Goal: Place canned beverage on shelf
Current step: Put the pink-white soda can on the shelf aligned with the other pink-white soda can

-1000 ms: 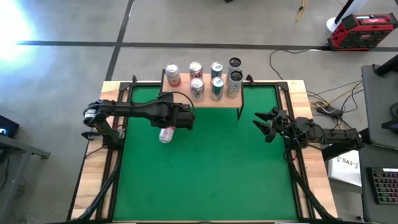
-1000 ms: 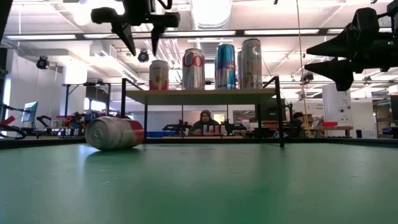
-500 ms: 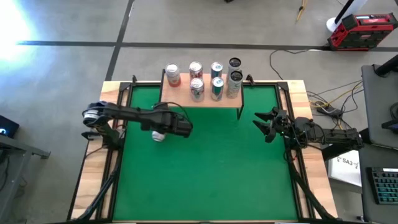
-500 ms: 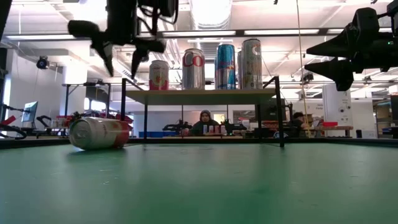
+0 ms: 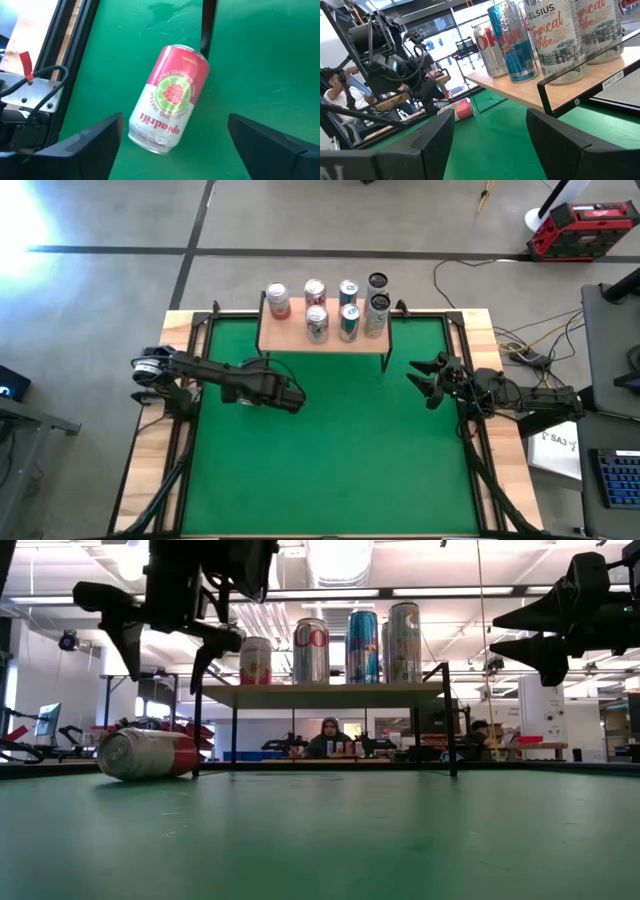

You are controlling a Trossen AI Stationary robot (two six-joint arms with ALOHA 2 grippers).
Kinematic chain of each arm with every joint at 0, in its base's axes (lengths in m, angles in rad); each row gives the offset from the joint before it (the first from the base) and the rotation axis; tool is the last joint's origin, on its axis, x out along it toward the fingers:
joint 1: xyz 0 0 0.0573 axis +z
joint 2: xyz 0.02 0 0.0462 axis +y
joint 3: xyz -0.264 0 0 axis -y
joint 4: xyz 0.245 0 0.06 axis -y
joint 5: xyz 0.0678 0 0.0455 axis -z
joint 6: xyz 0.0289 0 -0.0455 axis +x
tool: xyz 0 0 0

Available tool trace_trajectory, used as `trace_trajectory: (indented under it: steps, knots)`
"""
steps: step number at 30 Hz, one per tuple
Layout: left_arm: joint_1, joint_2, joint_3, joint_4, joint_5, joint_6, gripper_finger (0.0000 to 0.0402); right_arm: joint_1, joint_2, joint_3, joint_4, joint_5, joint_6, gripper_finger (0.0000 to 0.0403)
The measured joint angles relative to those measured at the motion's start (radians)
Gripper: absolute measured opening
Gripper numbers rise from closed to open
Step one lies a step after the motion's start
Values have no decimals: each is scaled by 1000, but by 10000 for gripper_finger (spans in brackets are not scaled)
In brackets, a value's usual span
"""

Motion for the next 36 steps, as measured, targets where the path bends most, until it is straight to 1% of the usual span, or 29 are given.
trace_trajectory:
  steps: [6, 11, 20, 26, 36]
  knots:
    - [-14, 0, -63, 24, 4, -38, 379, 0, 0, 0, 0, 0, 0, 238]
    - [-15, 0, -136, 111, 18, -37, 398, 0, 0, 0, 0, 0, 0, 238]
    - [-15, 0, -240, 247, 45, 31, 400, 0, 0, 0, 0, 0, 0, 238]
    - [-14, 0, -298, 267, 44, 50, 400, 0, 0, 0, 0, 0, 0, 238]
    - [-6, 0, -412, 431, 24, 170, 400, 0, 0, 0, 0, 0, 0, 238]
